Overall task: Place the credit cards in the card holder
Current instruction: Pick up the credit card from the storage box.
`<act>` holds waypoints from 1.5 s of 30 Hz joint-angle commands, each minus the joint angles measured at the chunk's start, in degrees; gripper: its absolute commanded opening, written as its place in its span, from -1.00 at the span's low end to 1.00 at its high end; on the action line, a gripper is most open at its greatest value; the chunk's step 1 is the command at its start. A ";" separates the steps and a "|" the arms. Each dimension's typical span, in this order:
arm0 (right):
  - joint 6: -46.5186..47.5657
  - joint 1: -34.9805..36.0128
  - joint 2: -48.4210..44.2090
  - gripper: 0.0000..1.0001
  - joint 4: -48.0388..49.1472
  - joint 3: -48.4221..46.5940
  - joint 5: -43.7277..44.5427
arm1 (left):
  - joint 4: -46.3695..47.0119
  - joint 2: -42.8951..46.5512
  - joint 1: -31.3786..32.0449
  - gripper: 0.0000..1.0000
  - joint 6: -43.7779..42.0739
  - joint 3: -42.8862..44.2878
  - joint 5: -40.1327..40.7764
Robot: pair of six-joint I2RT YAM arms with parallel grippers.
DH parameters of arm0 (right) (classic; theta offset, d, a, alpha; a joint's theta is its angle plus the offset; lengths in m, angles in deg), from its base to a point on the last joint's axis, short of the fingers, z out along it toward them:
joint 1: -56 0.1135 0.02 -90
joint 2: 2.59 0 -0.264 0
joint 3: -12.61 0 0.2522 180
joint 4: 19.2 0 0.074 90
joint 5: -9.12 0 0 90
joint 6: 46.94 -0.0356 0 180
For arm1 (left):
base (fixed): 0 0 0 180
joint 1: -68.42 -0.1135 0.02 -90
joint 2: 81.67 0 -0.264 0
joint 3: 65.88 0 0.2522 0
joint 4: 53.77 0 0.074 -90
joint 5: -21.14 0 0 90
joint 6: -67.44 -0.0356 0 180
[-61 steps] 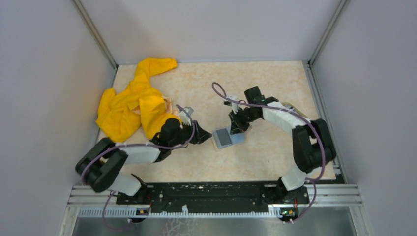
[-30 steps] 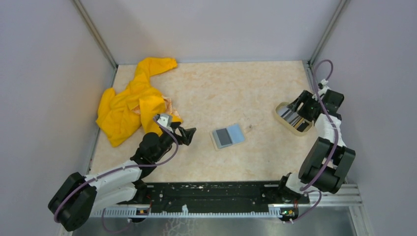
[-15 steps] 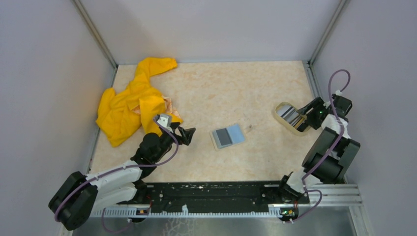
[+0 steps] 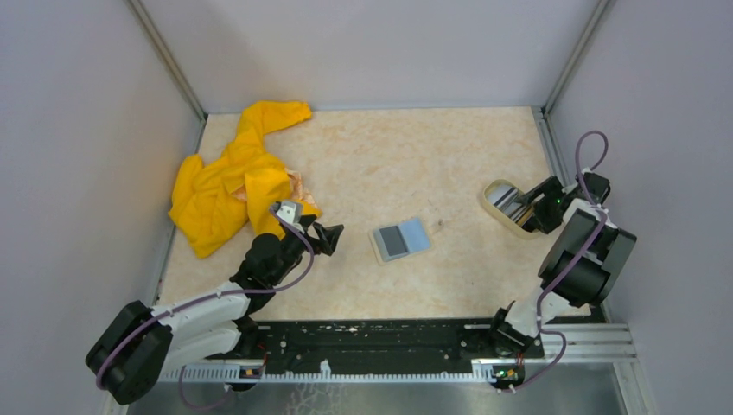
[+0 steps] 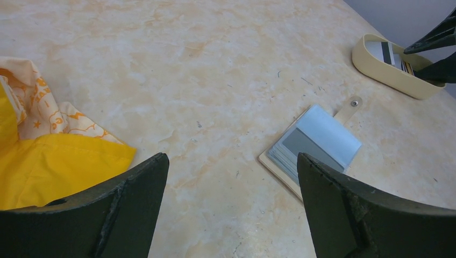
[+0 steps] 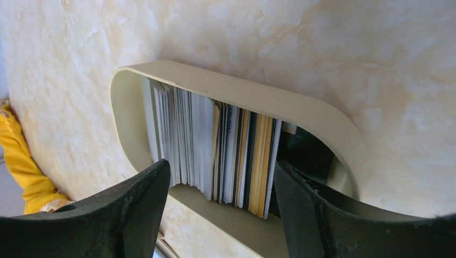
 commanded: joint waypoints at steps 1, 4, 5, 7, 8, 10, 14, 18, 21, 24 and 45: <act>-0.46 1.05 2.21 0.42 1.81 -1.80 -2.03 | 1.78 -0.25 -0.11 0.90 -0.31 0.72 0.62; -0.08 1.34 3.82 0.42 2.74 -2.31 -4.94 | 1.61 -0.37 -0.11 0.90 -0.22 0.88 0.63; 0.12 1.35 4.19 0.41 3.11 -2.53 -6.57 | 1.60 -0.36 -0.11 0.90 -0.24 0.90 0.63; 0.90 1.35 4.33 0.35 4.25 -2.77 -9.28 | 1.60 -0.48 -0.11 0.89 -0.24 0.94 0.61; 1.17 1.35 4.06 0.33 4.72 -2.86 -10.50 | 1.56 -0.46 -0.11 0.89 -0.24 0.98 0.62; 1.53 1.33 3.42 0.28 5.80 -2.53 -12.73 | 1.52 -0.53 -0.11 0.90 -0.24 1.03 0.60; 1.37 1.25 2.74 0.22 8.40 -1.55 -15.69 | 1.52 -0.53 -0.11 0.89 -0.27 1.00 0.54; 1.45 1.26 3.23 0.02 10.26 -0.76 -17.97 | 1.51 -0.51 -0.11 0.89 -0.30 0.99 0.54; 2.78 1.22 4.57 0.08 8.10 -1.24 -14.31 | 1.52 -0.53 -0.11 0.88 -0.33 1.01 0.54; 3.13 1.09 6.26 0.21 7.65 -1.75 -14.46 | 1.47 -0.62 -0.11 0.88 -0.33 1.07 0.53; 3.64 -2.50 2.45 0.29 9.81 -0.29 -23.78 | 1.03 -1.04 -0.10 0.88 -0.33 1.44 0.44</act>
